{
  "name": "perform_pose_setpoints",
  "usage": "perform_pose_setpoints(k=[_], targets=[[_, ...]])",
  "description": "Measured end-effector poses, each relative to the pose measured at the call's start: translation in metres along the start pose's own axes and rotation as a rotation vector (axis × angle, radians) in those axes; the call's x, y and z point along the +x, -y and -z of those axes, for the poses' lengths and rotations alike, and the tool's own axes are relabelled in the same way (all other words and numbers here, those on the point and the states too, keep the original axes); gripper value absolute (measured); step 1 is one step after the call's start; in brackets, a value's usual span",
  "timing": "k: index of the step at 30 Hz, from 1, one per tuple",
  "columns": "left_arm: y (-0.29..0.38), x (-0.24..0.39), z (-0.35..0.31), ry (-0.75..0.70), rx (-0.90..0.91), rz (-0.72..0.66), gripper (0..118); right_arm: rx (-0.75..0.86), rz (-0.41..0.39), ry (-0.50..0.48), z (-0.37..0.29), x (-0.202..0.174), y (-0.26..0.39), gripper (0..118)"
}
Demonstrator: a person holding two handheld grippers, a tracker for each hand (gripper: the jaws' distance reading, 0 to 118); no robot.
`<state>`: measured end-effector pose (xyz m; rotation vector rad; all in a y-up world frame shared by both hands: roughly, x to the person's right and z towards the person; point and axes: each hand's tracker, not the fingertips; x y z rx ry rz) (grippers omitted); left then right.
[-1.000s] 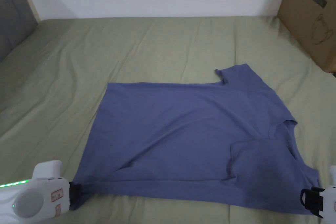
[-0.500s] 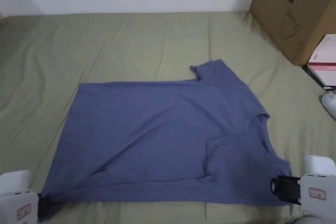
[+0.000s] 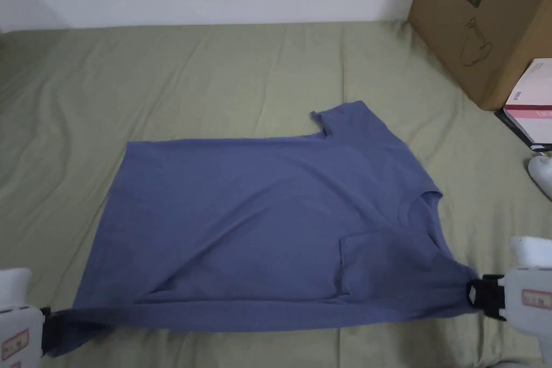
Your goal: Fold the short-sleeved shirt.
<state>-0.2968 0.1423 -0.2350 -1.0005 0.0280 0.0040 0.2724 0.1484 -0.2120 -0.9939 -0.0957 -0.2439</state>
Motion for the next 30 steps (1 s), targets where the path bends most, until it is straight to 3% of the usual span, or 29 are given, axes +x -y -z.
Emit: perform_pose_setpoints(k=[8, 12, 13, 15, 16, 17, 18, 20, 22, 24, 25, 26, 30], targets=[[-0.097, 0.011, 0.029, -0.024, 0.078, 0.056, 2, 0.048, -0.01, 0.012, 0.035, -0.011, -0.094, 3], [-0.124, 0.024, 0.077, -0.056, 0.056, 0.137, 6, -0.012, -0.057, 0.112, 0.088, -0.02, -0.121, 3], [-0.127, 0.025, 0.087, -0.055, 0.035, 0.136, 16, -0.034, -0.076, 0.117, 0.099, -0.021, -0.124, 3], [-0.129, 0.026, 0.104, -0.101, -0.002, 0.144, 68, -0.066, -0.071, 0.132, 0.116, -0.025, -0.124, 12], [-0.127, 0.024, 0.106, -0.103, -0.001, 0.13, 92, -0.075, -0.09, 0.135, 0.119, -0.026, -0.123, 33], [-0.125, 0.021, 0.106, -0.104, -0.003, 0.109, 102, -0.078, -0.096, 0.152, 0.12, -0.027, -0.121, 72], [-0.121, 0.017, 0.1, -0.094, -0.001, 0.079, 100, -0.077, -0.096, 0.156, 0.117, -0.026, -0.117, 79], [-0.113, 0.008, 0.089, -0.05, 0.003, 0.03, 98, -0.042, -0.079, 0.126, 0.103, -0.023, -0.112, 77], [-0.103, 0.0, 0.076, -0.005, 0.0, -0.006, 86, -0.014, -0.074, 0.097, 0.085, -0.022, -0.108, 65], [-0.093, -0.007, 0.061, 0.014, -0.001, -0.009, 39, 0.016, -0.089, 0.106, 0.067, -0.023, -0.102, 25], [-0.087, -0.008, 0.053, 0.006, 0.009, -0.008, 10, 0.025, -0.097, 0.119, 0.059, -0.024, -0.098, 0], [-0.078, -0.008, 0.045, 0.005, 0.029, -0.005, 0, 0.062, -0.108, 0.105, 0.052, -0.023, -0.093, 0], [-0.051, -0.015, 0.04, 0.038, 0.019, -0.051, 1, 0.041, -0.04, 0.048, 0.041, -0.02, -0.07, 0]])
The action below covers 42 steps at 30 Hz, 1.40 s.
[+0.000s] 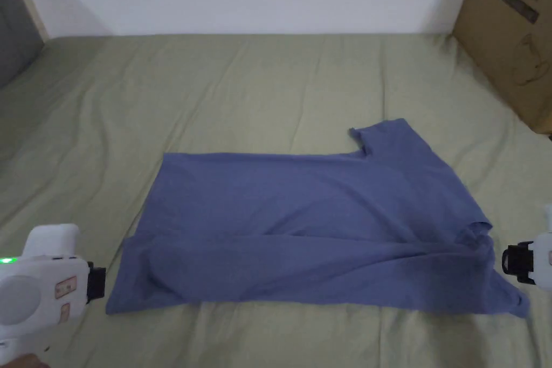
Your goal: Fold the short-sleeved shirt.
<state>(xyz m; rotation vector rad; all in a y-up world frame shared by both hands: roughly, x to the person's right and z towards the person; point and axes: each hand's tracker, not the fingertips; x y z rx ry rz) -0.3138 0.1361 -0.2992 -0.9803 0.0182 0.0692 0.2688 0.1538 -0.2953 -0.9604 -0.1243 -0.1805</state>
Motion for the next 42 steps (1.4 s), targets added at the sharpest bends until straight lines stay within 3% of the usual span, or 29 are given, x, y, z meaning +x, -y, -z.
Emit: perform_pose_setpoints(k=[1, 2, 4, 6, 8, 11, 12, 13, 14, 16, 18, 20, 22, 26, 28, 29, 30, 31, 35, 38, 42], targets=[[0.004, -0.004, 0.005, 0.017, -0.002, -0.033, 6, -0.011, 0.005, 0.002, 0.001, 0.0, 0.005, 0], [0.005, -0.008, 0.011, 0.035, -0.009, -0.064, 21, -0.012, 0.006, 0.001, 0.002, 0.0, 0.011, 0], [0.007, -0.011, 0.02, 0.002, -0.028, -0.121, 28, -0.022, 0.027, 0.0, 0.004, 0.002, 0.021, 0], [0.007, -0.01, 0.032, 0.043, -0.031, -0.11, 70, -0.041, 0.048, -0.004, 0.007, 0.005, 0.031, 0], [0.008, -0.009, 0.045, 0.081, -0.055, -0.149, 92, -0.056, 0.058, -0.012, 0.006, 0.007, 0.038, 0], [0.006, -0.006, 0.068, 0.089, -0.1, -0.141, 90, -0.068, 0.067, -0.001, 0.006, 0.01, 0.047, 0], [0.009, -0.003, 0.077, 0.096, -0.112, -0.122, 77, -0.073, 0.072, 0.002, 0.005, 0.013, 0.048, 0], [0.011, 0.0, 0.085, 0.043, -0.144, -0.098, 56, -0.078, 0.079, 0.002, 0.006, 0.015, 0.05, 0], [0.013, 0.014, 0.076, -0.052, -0.155, -0.063, 44, -0.083, 0.085, 0.003, 0.007, 0.017, 0.052, 0], [0.007, 0.01, 0.065, 0.01, -0.116, -0.075, 30, -0.089, 0.089, 0.004, 0.006, 0.021, 0.053, 0], [-0.002, 0.01, 0.058, 0.067, -0.12, -0.103, 13, -0.104, 0.081, 0.029, 0.01, 0.024, 0.048, 36], [-0.006, 0.011, 0.059, 0.054, -0.123, -0.091, 12, -0.108, 0.078, 0.04, 0.017, 0.03, 0.04, 63], [-0.006, 0.018, 0.052, 0.048, -0.121, -0.056, 12, -0.102, 0.105, 0.035, 0.028, 0.036, 0.032, 73], [-0.004, 0.021, 0.043, 0.03, -0.111, -0.015, 12, -0.145, 0.229, -0.007, 0.065, 0.046, 0.019, 70], [-0.004, 0.018, 0.042, 0.044, -0.114, -0.041, 12, -0.222, 0.245, 0.005, 0.084, 0.04, 0.023, 52], [-0.003, 0.018, 0.041, 0.059, -0.13, -0.055, 12, -0.203, 0.182, 0.103, 0.083, 0.031, 0.027, 42], [-0.004, 0.016, 0.039, 0.062, -0.129, -0.058, 12, -0.166, 0.109, 0.118, 0.075, 0.023, 0.027, 21], [-0.004, 0.015, 0.037, 0.066, -0.128, -0.059, 12, -0.156, 0.089, 0.105, 0.066, 0.019, 0.026, 11], [-0.01, 0.019, 0.024, 0.05, -0.107, -0.019, 12, -0.143, 0.07, 0.08, 0.046, 0.017, 0.019, 9], [-0.01, 0.021, 0.008, 0.059, -0.092, 0.0, 12, -0.082, 0.146, 0.033, 0.022, 0.027, 0.015, 9], [0.011, 0.025, -0.01, 0.038, -0.102, 0.063, 12, -0.076, 0.11, 0.05, -0.007, 0.033, 0.026, 9]])
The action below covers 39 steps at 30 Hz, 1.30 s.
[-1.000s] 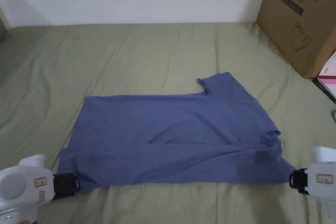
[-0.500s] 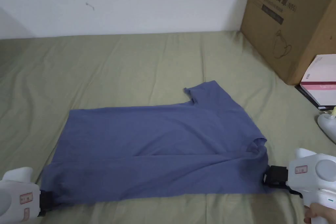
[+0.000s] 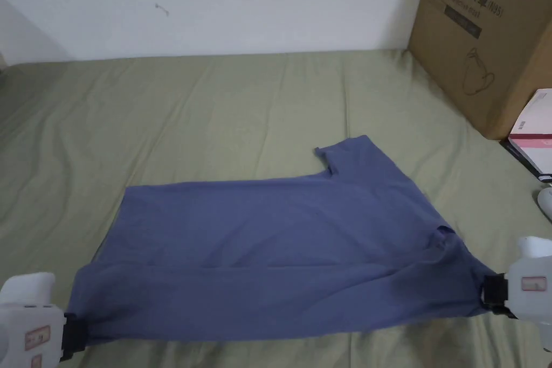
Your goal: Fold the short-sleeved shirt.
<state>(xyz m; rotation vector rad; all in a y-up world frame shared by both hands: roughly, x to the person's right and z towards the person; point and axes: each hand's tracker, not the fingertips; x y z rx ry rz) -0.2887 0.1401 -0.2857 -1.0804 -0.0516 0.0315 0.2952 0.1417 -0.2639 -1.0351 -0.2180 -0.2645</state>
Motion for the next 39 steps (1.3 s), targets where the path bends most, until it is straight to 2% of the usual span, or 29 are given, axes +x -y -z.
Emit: perform_pose_setpoints(k=[2, 4, 7, 10, 11, 12, 13, 14, 15, 16, 19, 20, 21, 22, 23, 24, 25, 26, 27, 28, 31, 36, 37, 38, 39], targets=[[0.022, 0.0, -0.002, -0.052, -0.02, 0.037, 12, -0.016, -0.021, 0.012, -0.006, 0.008, 0.018, 9], [0.047, -0.004, 0.0, -0.03, -0.059, 0.014, 12, -0.06, -0.021, 0.021, -0.004, 0.02, 0.04, 9], [0.076, -0.005, 0.013, -0.035, -0.144, 0.027, 12, -0.149, 0.012, 0.036, 0.014, 0.036, 0.071, 9], [0.078, -0.004, 0.021, -0.06, -0.124, 0.054, 12, -0.13, 0.052, 0.017, 0.022, 0.035, 0.08, 10], [0.072, -0.002, 0.018, -0.076, -0.102, 0.072, 18, -0.116, 0.06, 0.015, 0.02, 0.033, 0.076, 22], [0.067, 0.0, 0.015, -0.077, -0.098, 0.076, 34, -0.114, 0.057, 0.017, 0.016, 0.029, 0.071, 42], [0.062, 0.001, 0.011, -0.086, -0.086, 0.074, 60, -0.097, 0.026, 0.034, 0.011, 0.025, 0.067, 62], [0.056, 0.002, 0.007, -0.112, -0.065, 0.075, 92, -0.072, -0.018, 0.042, 0.004, 0.02, 0.06, 66], [0.049, 0.002, 0.003, -0.13, -0.044, 0.081, 102, -0.044, -0.036, 0.047, -0.005, 0.014, 0.053, 66], [0.043, 0.004, -0.003, -0.122, -0.021, 0.071, 103, -0.007, -0.046, 0.04, -0.013, 0.009, 0.045, 66], [0.016, 0.008, -0.015, -0.069, 0.069, 0.014, 99, 0.062, -0.06, -0.001, -0.029, -0.007, 0.019, 66], [0.008, 0.009, -0.014, -0.035, 0.074, -0.01, 85, 0.082, -0.066, -0.032, -0.031, -0.013, 0.012, 65], [0.001, 0.011, -0.012, 0.007, 0.083, -0.03, 85, 0.096, -0.075, -0.06, -0.031, -0.02, 0.006, 65], [-0.003, 0.014, -0.011, 0.037, 0.092, -0.038, 78, 0.098, -0.087, -0.06, -0.027, -0.025, 0.0, 64], [-0.008, 0.017, -0.006, 0.065, 0.1, -0.042, 45, 0.098, -0.105, -0.053, -0.021, -0.033, -0.002, 56], [-0.009, 0.024, 0.0, 0.045, 0.093, -0.03, 8, 0.095, -0.124, -0.053, -0.016, -0.039, -0.005, 35], [-0.008, 0.029, 0.005, 0.031, 0.106, -0.03, 1, 0.085, -0.119, -0.057, -0.001, -0.04, -0.003, 5], [-0.006, 0.033, 0.01, 0.017, 0.098, -0.016, 0, 0.041, -0.083, -0.112, 0.01, -0.039, 0.0, 0], [-0.002, 0.037, 0.012, -0.012, 0.113, -0.01, 0, 0.0, -0.062, -0.175, 0.021, -0.038, 0.006, 0], [0.001, 0.038, 0.014, -0.026, 0.125, -0.013, 0, -0.036, -0.04, -0.175, 0.029, -0.039, 0.011, 0], [0.0, 0.034, 0.026, 0.01, 0.074, -0.034, 0, -0.059, -0.065, -0.118, 0.045, -0.043, 0.017, 0], [-0.019, 0.032, 0.04, -0.037, 0.049, -0.001, 0, 0.023, -0.079, -0.09, 0.067, -0.039, -0.046, 0], [-0.024, 0.032, 0.041, -0.03, 0.043, -0.01, 0, 0.03, -0.089, -0.057, 0.074, -0.04, -0.063, 12], [-0.028, 0.033, 0.043, -0.01, 0.05, -0.024, 0, 0.023, -0.102, -0.042, 0.076, -0.049, -0.079, 52], [-0.034, 0.033, 0.045, 0.006, 0.047, -0.036, 0, -0.007, -0.123, -0.04, 0.092, -0.052, -0.102, 87]])
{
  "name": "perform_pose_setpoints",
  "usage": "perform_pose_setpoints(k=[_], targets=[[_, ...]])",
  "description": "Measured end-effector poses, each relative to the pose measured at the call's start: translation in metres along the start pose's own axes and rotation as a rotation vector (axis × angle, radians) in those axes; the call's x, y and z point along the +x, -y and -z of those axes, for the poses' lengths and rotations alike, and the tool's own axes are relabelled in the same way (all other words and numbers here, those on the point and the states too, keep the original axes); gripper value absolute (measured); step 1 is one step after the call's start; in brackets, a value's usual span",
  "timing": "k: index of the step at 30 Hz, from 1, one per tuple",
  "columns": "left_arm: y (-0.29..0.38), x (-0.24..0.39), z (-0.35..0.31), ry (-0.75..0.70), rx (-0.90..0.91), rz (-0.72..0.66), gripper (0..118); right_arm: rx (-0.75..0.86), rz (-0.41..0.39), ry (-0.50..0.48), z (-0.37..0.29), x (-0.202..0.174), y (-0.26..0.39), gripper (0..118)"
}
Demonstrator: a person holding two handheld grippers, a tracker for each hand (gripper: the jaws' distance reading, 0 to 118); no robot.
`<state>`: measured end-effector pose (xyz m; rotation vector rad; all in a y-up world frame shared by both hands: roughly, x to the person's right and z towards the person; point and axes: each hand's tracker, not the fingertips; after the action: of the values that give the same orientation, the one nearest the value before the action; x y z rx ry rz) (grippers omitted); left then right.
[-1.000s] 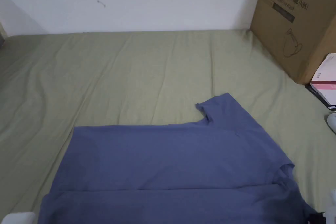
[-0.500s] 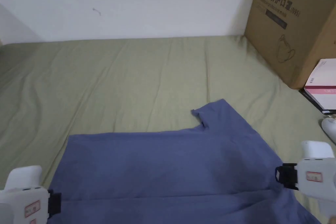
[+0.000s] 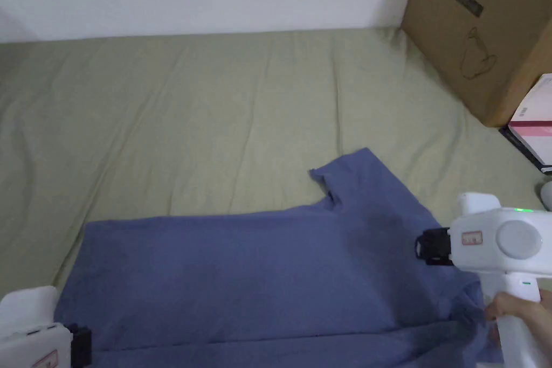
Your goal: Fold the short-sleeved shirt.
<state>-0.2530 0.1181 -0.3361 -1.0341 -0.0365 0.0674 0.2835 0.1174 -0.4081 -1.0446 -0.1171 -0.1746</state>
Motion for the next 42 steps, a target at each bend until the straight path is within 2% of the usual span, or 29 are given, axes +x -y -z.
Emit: perform_pose_setpoints(k=[1, 3, 4, 6, 9, 10, 11, 13, 14, 16, 17, 18, 20, 27, 28, 30, 32, 33, 37, 38, 40, 41, 42], targets=[[-0.005, 0.0, 0.002, 0.004, -0.003, -0.002, 0, -0.019, -0.011, -0.014, 0.015, 0.002, -0.016, 103], [-0.011, 0.007, 0.008, -0.001, 0.001, 0.013, 0, -0.034, -0.007, -0.043, 0.04, 0.002, -0.049, 104], [-0.013, 0.009, 0.01, -0.011, -0.002, 0.024, 0, -0.086, 0.008, 0.004, 0.052, 0.002, -0.062, 104], [-0.016, 0.011, 0.016, -0.018, -0.014, 0.048, 0, -0.087, -0.02, 0.026, 0.074, 0.002, -0.079, 104], [-0.017, 0.01, 0.024, -0.015, -0.042, 0.049, 0, -0.118, 0.013, 0.034, 0.093, 0.002, -0.091, 94], [-0.017, 0.01, 0.027, -0.016, -0.049, 0.044, 0, -0.126, 0.031, -0.009, 0.097, 0.002, -0.092, 89], [-0.017, 0.009, 0.03, -0.017, -0.058, 0.04, 0, -0.146, 0.025, -0.043, 0.1, 0.002, -0.09, 84], [-0.017, 0.006, 0.034, -0.02, -0.071, 0.036, 0, -0.196, -0.045, 0.019, 0.108, -0.005, -0.088, 83], [-0.017, 0.006, 0.035, -0.022, -0.078, 0.036, 0, -0.169, -0.084, 0.039, 0.103, -0.009, -0.087, 76], [-0.017, 0.006, 0.034, -0.025, -0.078, 0.039, 0, -0.158, -0.088, -0.008, 0.093, -0.012, -0.091, 55], [-0.017, 0.005, 0.034, -0.026, -0.08, 0.04, 0, -0.152, -0.083, -0.03, 0.09, -0.012, -0.093, 10], [-0.018, 0.004, 0.034, -0.026, -0.082, 0.039, 0, -0.145, -0.052, -0.052, 0.085, -0.014, -0.095, 0], [-0.02, 0.003, 0.034, -0.023, -0.081, 0.038, 0, -0.139, -0.089, -0.023, 0.085, -0.015, -0.098, 0], [-0.054, -0.012, 0.04, -0.012, -0.021, 0.008, 1, -0.127, -0.094, -0.017, 0.075, -0.019, -0.095, 0], [-0.064, -0.014, 0.045, -0.022, -0.001, 0.004, 6, -0.125, -0.093, -0.02, 0.074, -0.019, -0.095, 0], [-0.088, -0.021, 0.058, -0.067, 0.058, -0.018, 45, -0.125, -0.091, -0.025, 0.074, -0.017, -0.096, 0], [-0.112, -0.026, 0.075, -0.066, 0.054, -0.027, 93, -0.127, -0.098, -0.024, 0.073, -0.018, -0.096, 0], [-0.124, -0.028, 0.087, -0.06, 0.047, -0.037, 102, -0.13, -0.104, -0.023, 0.073, -0.018, -0.096, 0], [-0.156, -0.03, 0.122, -0.059, 0.015, -0.047, 101, -0.128, -0.12, -0.016, 0.073, -0.021, -0.097, 0], [-0.16, -0.031, 0.13, -0.064, 0.008, -0.065, 98, -0.13, -0.123, -0.015, 0.074, -0.022, -0.097, 0], [-0.163, -0.034, 0.148, -0.034, -0.045, -0.111, 79, -0.135, -0.12, -0.014, 0.078, -0.02, -0.098, 0], [-0.162, -0.035, 0.157, -0.026, -0.094, -0.125, 78, -0.136, -0.118, -0.014, 0.079, -0.02, -0.098, 0], [-0.159, -0.031, 0.162, -0.082, -0.092, -0.063, 78, -0.138, -0.111, -0.014, 0.08, -0.019, -0.097, 0]])
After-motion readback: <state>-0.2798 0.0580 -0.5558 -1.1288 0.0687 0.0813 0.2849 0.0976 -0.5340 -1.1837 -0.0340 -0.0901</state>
